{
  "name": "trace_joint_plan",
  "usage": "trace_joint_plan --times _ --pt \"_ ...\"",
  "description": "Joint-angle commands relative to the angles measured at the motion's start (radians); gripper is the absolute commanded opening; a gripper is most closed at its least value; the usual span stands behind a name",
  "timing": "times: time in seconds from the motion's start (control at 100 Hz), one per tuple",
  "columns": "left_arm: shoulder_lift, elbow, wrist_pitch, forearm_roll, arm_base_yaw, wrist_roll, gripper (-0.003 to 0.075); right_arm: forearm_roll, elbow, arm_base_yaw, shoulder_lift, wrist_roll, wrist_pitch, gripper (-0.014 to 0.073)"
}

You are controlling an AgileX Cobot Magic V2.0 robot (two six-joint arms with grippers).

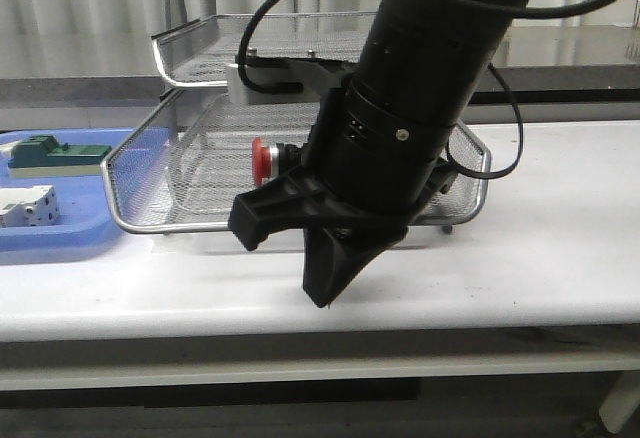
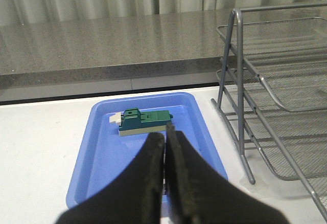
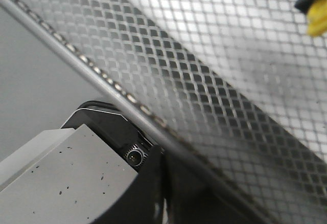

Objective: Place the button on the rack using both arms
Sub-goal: 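Push the wire tray with the button back into the rack with the right gripper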

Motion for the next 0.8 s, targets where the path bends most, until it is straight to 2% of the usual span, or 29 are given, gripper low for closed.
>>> trace_joint_plan --times 0.0,0.42,0.79 --pt "0.002 -0.027 -0.086 -0.012 0.002 -0.007 0.0004 -0.036 -0.032 0.001 -0.041 -0.011 -0.056 -0.0067" --pt "0.002 -0.027 -0.086 -0.012 0.002 -0.007 0.0004 -0.115 -0.053 -0.024 -0.038 -0.011 -0.148 -0.0067" --pt "0.002 -0.027 -0.086 -0.012 0.002 -0.007 0.0004 -0.168 -0.241 -0.106 0.072 -0.011 -0.119 -0.0067"
